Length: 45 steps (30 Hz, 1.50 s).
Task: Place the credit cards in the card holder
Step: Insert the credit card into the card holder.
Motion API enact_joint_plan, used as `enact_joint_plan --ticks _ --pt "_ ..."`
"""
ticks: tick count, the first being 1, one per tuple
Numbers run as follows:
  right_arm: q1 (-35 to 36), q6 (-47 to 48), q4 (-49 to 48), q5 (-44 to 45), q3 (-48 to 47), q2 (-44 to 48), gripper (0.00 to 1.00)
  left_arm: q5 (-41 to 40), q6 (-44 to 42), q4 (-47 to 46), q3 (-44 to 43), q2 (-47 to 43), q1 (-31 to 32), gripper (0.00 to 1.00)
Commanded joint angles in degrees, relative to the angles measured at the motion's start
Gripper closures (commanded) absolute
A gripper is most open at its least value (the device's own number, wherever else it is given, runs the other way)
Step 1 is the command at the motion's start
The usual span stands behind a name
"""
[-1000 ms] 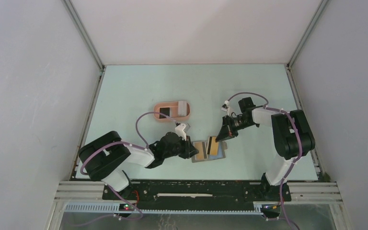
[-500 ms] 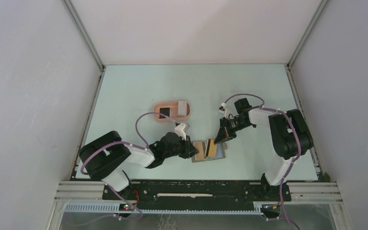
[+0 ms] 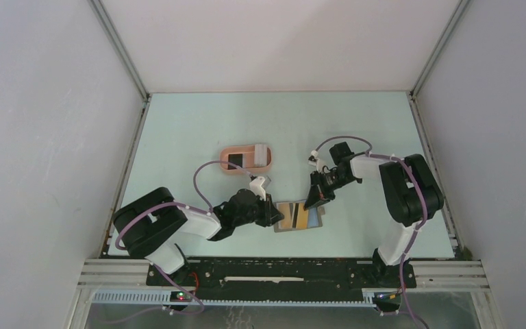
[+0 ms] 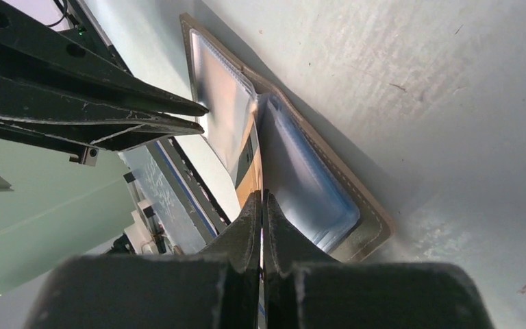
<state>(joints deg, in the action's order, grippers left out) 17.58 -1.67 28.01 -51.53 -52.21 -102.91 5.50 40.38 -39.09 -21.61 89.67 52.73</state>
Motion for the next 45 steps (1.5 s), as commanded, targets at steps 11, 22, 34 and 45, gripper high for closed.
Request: enact_joint_plan --ticks 11,22,34,45 --pt "2.22 -1.60 1.89 0.82 -4.82 -6.16 1.00 -0.67 -0.49 0.60 -0.38 1.66 0.25 0.81" --pt "3.52 -4.03 0.28 -0.95 -7.76 -9.46 0.94 0.90 -0.40 -0.28 -0.81 1.85 0.17 0.79" --pt "4.01 1.38 4.62 1.73 -11.82 -7.13 0.59 0.04 0.32 1.85 -0.10 -4.27 0.10 0.71" --pt "5.84 7.96 8.86 10.00 -14.25 -1.65 0.43 -2.16 -0.74 8.08 0.22 -11.72 -0.12 0.72"
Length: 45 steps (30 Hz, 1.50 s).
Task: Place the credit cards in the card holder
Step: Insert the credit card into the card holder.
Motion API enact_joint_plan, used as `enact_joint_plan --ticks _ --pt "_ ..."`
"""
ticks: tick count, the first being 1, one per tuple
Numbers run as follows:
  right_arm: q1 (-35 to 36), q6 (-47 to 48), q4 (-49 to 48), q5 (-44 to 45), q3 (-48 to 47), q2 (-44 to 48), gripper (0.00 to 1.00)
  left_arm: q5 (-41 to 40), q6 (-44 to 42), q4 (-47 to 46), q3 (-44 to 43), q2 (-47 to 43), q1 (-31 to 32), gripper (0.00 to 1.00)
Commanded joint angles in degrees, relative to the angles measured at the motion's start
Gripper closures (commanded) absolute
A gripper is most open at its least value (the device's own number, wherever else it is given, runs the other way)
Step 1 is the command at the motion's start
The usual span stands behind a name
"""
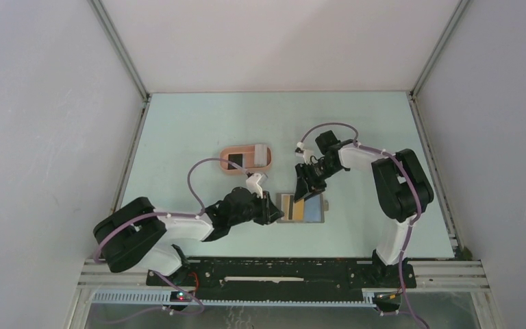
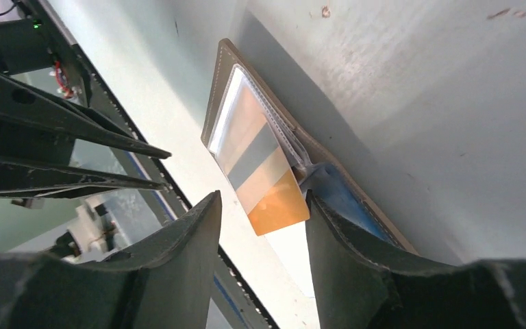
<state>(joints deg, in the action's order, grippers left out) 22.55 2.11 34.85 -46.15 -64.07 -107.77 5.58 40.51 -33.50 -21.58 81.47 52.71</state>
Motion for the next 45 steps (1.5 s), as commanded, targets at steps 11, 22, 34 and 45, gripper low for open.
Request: enact_joint_plan --ticks 11,22,34,45 --pt "2.24 8.99 3.74 12.77 -4.03 4.90 0.33 -2.43 0.19 1.49 -0.23 -3.60 -0.99 0.68" --pt "1.47 14.15 8.01 13.30 -2.38 7.99 0.83 -3.47 4.19 3.29 -0.55 -1.34 -5.21 0.67" --pt "1.43 10.28 7.85 14.57 -2.59 1.56 0.94 -2.45 6.03 3.79 -3.38 6.25 -6.28 0.68" --pt "2.18 7.52 6.62 9.26 -4.10 -2.15 0.95 1.98 6.51 2.64 -6.07 11.50 -6.08 0.71"
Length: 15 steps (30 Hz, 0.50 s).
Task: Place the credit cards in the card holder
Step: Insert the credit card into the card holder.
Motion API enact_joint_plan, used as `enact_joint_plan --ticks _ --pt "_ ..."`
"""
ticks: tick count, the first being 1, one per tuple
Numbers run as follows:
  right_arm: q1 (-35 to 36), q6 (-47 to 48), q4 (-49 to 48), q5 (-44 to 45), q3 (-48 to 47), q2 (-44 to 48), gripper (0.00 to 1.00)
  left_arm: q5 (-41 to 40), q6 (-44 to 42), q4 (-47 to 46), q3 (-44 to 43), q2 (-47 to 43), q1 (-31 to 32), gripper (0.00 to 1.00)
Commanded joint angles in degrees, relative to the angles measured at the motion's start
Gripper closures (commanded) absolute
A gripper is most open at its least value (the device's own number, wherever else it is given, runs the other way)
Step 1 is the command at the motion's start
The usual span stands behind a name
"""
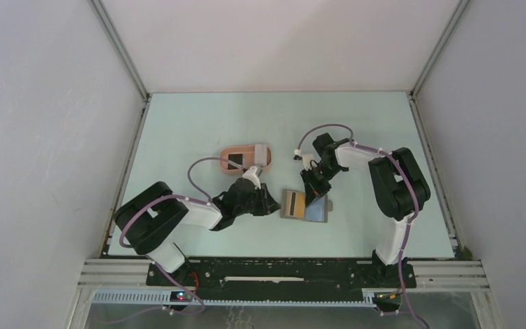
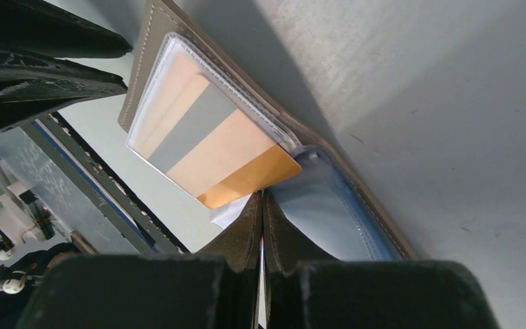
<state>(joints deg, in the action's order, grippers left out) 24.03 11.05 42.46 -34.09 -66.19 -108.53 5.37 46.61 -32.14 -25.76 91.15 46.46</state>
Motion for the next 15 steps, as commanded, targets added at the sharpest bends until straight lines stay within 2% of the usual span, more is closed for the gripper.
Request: enact_joint_plan --ticks 1,15 --pt "0.79 -1.65 -1.33 -3.43 -2.10 -1.42 0.95 2.44 0.41 1.29 -1.99 2.04 0.17 0.71" --pt "1.39 -1.45 -2.97 -5.65 -3.05 -0.06 0.94 1.97 0.29 1.56 -1.92 1.33 0.93 0.72"
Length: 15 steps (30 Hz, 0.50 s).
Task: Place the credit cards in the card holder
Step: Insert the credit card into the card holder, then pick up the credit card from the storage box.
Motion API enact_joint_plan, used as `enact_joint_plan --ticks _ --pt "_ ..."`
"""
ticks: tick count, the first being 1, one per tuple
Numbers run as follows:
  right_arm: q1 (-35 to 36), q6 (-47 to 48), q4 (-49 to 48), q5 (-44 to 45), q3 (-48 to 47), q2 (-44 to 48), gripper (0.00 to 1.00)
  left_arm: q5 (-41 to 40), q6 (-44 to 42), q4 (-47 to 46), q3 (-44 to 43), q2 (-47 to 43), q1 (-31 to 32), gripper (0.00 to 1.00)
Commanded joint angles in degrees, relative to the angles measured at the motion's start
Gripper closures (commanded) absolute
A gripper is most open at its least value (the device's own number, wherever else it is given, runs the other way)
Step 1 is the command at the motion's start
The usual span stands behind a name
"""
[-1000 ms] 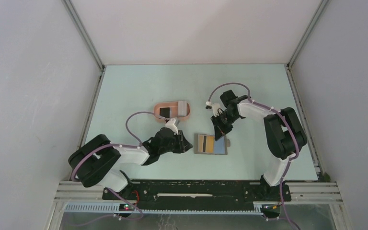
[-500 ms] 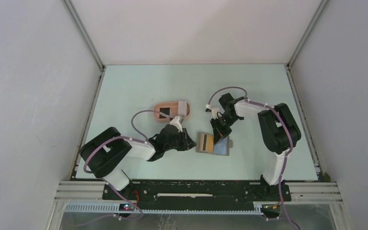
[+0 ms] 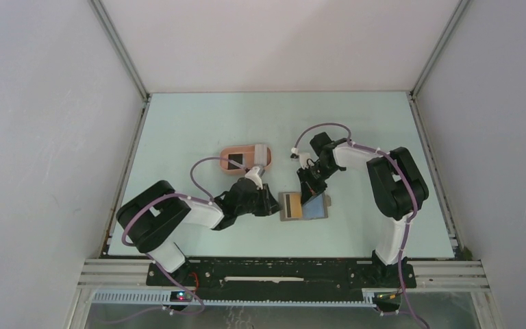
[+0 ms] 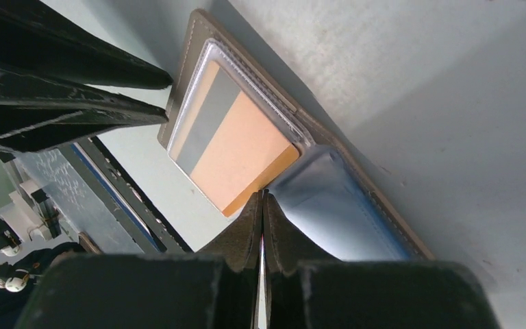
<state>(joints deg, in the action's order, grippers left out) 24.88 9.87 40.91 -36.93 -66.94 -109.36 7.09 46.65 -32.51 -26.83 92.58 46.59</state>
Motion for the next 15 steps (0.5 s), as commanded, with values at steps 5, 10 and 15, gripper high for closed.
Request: enact_joint_plan --ticks 5,10,15 --pt "-0.57 6.51 1.78 -0.27 -3.39 5.19 0.92 -4.78 -1.85 6.31 1.55 -6.78 0.61 0.70" --pt "-2.55 12.30 4.77 -1.22 -3.38 12.90 0.88 -10.29 -6.39 10.11 4.92 -19.14 0.50 0.69" --pt "-3.05 14.94 5.79 -2.64 -3.29 20.18 0.85 -15.13 -14.85 18.55 4.39 -32.80 0.48 0.68"
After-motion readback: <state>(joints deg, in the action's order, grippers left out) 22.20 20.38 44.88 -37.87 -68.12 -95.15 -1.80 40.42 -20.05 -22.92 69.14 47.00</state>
